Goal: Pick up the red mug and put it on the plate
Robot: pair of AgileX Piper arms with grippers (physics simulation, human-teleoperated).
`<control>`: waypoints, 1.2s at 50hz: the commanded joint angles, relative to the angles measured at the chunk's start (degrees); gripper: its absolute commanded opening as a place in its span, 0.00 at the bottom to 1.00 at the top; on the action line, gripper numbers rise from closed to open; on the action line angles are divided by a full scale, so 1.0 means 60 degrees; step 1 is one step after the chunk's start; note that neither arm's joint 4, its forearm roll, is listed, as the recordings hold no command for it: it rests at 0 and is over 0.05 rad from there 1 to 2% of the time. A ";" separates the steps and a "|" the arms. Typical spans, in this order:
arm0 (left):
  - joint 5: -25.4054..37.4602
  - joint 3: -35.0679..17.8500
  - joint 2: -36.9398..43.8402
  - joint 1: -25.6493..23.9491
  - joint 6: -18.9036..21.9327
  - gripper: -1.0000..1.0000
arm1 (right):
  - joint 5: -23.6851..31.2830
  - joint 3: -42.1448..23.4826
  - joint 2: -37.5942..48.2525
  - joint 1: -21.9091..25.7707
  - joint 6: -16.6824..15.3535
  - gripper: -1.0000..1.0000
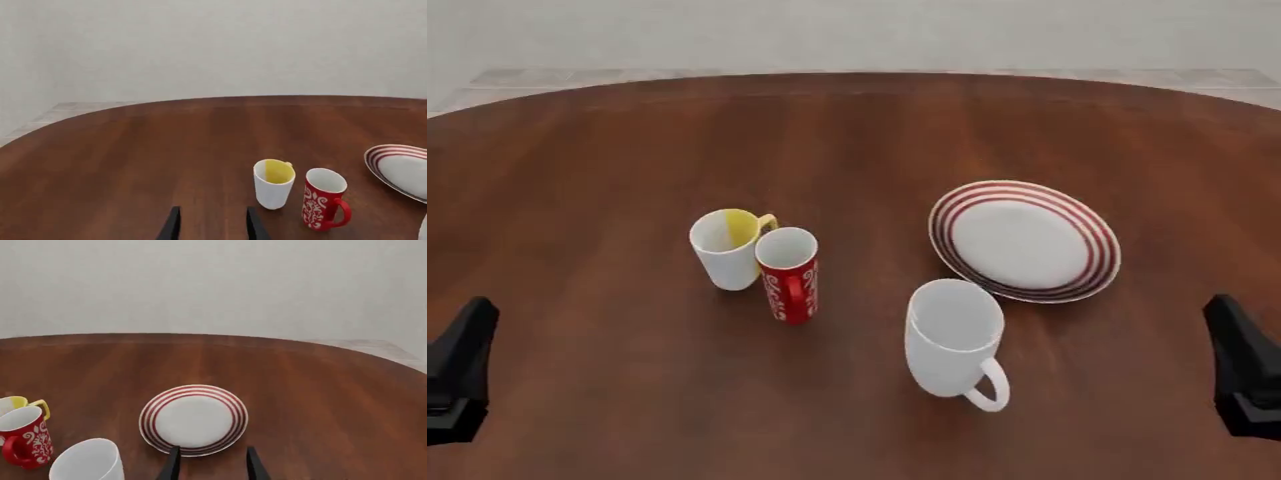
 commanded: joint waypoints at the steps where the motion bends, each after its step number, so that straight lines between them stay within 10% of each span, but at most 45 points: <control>1: 0.0174 -0.0086 -0.0121 -0.0009 -0.0053 1.00 | 0.0460 -0.0012 -0.0543 -0.0199 0.0168 1.00; 30: 0.0590 -0.0222 -0.0124 -0.0147 0.0221 1.00 | 0.0089 -0.0073 -0.0572 0.0085 -0.0311 1.00; 60: 0.0700 0.0022 -0.0122 -0.0229 0.0361 1.00 | -0.0298 -0.0555 -0.0577 0.2748 -0.1649 1.00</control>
